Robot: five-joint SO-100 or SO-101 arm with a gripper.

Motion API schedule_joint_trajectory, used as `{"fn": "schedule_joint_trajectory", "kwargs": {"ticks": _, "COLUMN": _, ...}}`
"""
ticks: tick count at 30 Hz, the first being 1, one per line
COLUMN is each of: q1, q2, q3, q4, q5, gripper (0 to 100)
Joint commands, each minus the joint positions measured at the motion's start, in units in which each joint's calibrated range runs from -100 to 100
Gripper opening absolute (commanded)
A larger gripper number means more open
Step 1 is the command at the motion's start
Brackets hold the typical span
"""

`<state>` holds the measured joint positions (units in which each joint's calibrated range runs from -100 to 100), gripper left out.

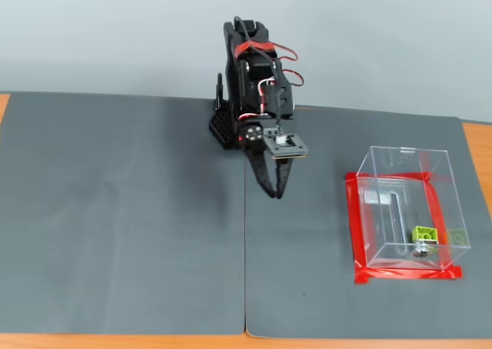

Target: Pick the green lego block and place it into the transparent box

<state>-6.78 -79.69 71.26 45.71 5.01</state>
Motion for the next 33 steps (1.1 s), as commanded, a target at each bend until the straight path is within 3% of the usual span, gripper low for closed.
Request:
{"fn": "schedule_joint_trajectory", "kwargs": {"ticks": 1, "q1": 2.0, "q2": -8.3, "q3": 5.1, "q4": -1.0, "q5": -0.1, "gripper": 2}}
{"fn": "schedule_joint_trajectory", "kwargs": {"ticks": 8, "q1": 2.9, "q2": -19.3, "q3": 16.7, "q4": -0.9, "q5": 0.3, "gripper": 2}}
{"fn": "schedule_joint_trajectory", "kwargs": {"ticks": 24, "q1": 5.0, "q2": -19.7, "q3": 27.9, "q4": 0.3, "q5": -4.5, "gripper": 2}}
{"fn": "schedule_joint_trajectory", "kwargs": {"ticks": 33, "q1": 4.4, "q2": -19.8, "q3": 23.4, "q4": 21.6, "q5": -7.7, "gripper": 2}}
